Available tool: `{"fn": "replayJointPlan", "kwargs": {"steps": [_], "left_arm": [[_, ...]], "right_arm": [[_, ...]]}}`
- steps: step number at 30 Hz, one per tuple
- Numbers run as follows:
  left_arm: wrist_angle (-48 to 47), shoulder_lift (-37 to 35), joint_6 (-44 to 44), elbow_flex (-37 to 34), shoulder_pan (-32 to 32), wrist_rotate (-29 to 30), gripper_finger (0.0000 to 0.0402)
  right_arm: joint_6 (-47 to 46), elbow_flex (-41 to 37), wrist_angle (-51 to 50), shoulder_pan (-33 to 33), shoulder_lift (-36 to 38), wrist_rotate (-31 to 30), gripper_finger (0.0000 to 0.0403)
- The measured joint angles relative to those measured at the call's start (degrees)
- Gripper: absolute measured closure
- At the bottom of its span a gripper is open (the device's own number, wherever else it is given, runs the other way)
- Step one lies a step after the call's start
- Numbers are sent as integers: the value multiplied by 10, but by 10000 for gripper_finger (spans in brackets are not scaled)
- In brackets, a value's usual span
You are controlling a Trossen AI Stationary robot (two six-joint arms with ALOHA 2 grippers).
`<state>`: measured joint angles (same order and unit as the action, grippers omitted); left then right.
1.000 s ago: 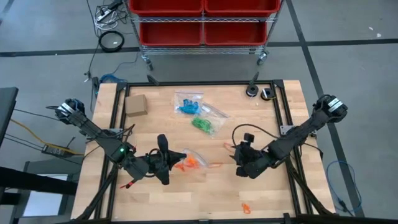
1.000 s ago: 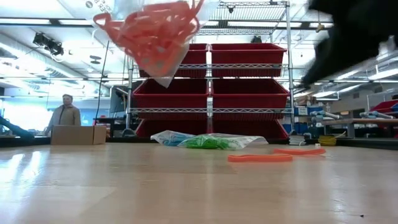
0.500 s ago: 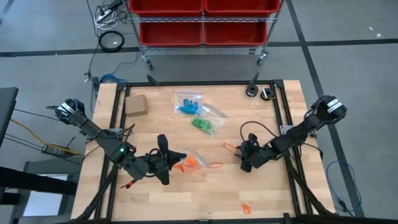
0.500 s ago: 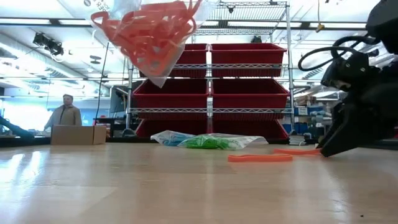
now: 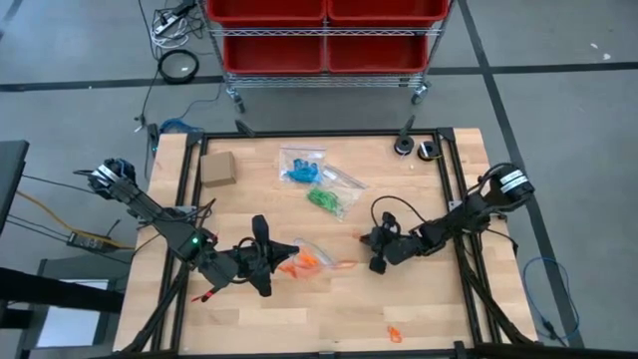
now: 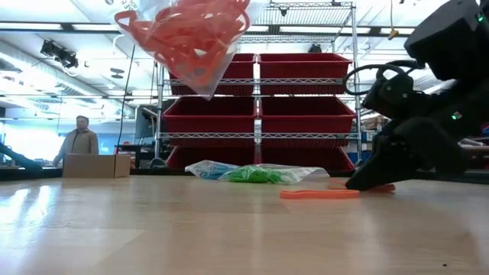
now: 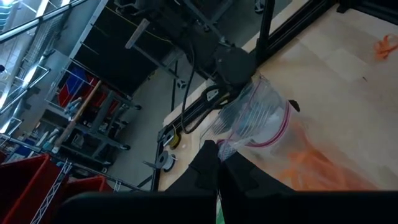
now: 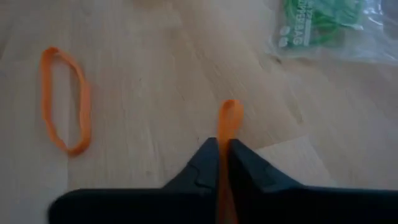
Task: Sort rubber bands
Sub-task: Put the orange rubber band into the transparent zip bag
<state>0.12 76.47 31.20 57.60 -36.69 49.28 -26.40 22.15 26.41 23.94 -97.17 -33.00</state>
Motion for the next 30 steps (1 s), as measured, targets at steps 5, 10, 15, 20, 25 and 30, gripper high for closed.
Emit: {"fn": "replayJointPlan", "kwargs": {"steps": [5,10,15,20,25,30], "left_arm": [[1,0,0,0,0,0,396],[3,0,0,0,0,0,396],[3,0,0,0,0,0,396],[3,0,0,0,0,0,396],[4,0,0,0,0,0,396],[5,0,0,0,0,0,396]], "right_arm": [[24,-6,-8,6,54,15,401],[81,17,-19,27,150,-19,403],[176,59,-18,38,226,-35,403],[265,123,-44,42,258,-43,403],[355,209,-59,42,240,-46,403],[426,307,-62,31,179,-1,403]]}}
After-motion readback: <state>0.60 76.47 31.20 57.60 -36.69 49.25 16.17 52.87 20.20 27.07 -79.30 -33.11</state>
